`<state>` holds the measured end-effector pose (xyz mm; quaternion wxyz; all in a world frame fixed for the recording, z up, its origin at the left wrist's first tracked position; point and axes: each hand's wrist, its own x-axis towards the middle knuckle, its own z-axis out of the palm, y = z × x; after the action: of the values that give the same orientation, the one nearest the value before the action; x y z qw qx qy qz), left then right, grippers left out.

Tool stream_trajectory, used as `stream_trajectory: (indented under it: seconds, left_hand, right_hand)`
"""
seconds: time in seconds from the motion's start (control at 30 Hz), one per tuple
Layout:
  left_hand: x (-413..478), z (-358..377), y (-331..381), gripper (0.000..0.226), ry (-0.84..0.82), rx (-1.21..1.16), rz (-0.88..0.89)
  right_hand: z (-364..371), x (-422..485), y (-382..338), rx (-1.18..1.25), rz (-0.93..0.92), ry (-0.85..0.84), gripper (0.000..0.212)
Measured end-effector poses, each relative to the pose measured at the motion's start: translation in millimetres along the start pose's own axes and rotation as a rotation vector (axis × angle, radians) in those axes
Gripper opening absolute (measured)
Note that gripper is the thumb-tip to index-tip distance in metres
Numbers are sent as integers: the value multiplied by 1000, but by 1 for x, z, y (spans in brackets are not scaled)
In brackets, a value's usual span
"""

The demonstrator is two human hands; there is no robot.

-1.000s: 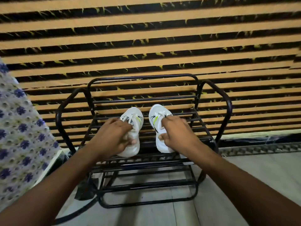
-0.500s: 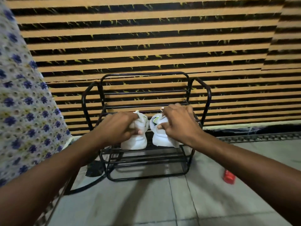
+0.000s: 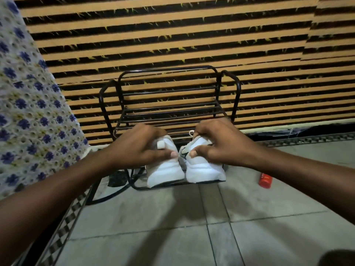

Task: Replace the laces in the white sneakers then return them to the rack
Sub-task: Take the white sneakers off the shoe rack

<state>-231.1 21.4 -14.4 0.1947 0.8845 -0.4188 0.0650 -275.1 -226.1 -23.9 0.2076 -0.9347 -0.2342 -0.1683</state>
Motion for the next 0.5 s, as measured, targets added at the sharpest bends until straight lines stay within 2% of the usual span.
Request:
stream_trajectory:
  seconds: [0.2, 0.4, 0.5]
  left_hand:
    - [-25, 85, -24, 58, -76, 109, -21]
    - [-39, 179, -59, 45, -80, 160, 30]
    - [-43, 220, -76, 48, -87, 188, 56]
  right_hand:
    - [81, -36, 31, 14, 82, -96, 30]
    - [174, -70, 71, 13, 139, -122, 33]
    - [213, -88, 86, 2, 150, -91, 34]
